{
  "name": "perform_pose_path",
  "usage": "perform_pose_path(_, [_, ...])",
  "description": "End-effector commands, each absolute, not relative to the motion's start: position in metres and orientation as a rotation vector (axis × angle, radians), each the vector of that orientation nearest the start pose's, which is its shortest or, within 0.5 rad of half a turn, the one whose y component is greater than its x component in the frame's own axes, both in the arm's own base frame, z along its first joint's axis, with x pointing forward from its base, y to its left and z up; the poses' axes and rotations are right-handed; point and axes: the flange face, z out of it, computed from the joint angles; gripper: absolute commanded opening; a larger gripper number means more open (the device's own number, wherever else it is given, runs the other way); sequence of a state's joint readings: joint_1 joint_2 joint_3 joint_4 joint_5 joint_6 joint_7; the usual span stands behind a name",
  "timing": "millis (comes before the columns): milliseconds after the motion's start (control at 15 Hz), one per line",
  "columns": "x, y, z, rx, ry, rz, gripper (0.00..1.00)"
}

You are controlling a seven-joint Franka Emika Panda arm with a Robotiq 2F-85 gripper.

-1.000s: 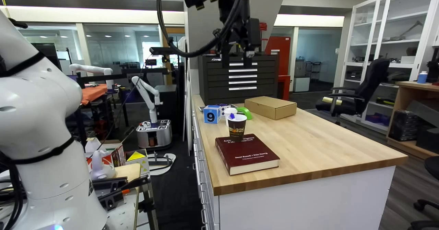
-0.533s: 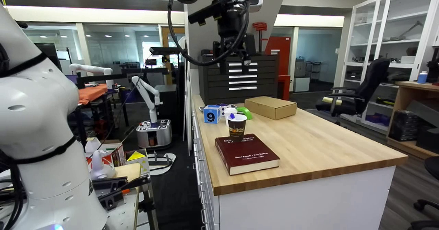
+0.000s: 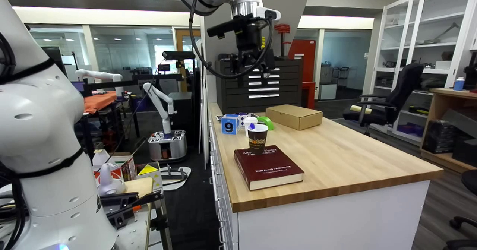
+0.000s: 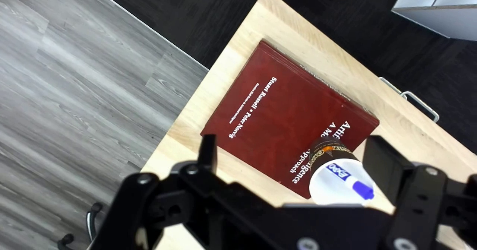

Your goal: Remove the marker from the cup and put it on the book

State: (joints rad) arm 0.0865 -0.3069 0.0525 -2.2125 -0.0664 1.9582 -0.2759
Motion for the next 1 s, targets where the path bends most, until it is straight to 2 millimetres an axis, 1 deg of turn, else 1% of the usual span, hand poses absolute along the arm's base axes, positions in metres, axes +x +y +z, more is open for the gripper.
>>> perform_pose_path(0, [0.463,0.063,0.508,-3.145,-0.702,-0.070,1.00])
perform_pose_path(333, [0.464,0.064,0.509,-3.145,-0.705,-0.072,1.00])
perform_pose_path(533, [0.470,0.068,0.505,-3.116,-0.669,-0.118,1.00])
perform_pose_path(733, [0.480,0.080,0.498,-3.100,-0.651,-0.150,1.00])
perform_pose_path(933, [0.490,0.093,0.488,-3.094,-0.681,-0.171,1.00])
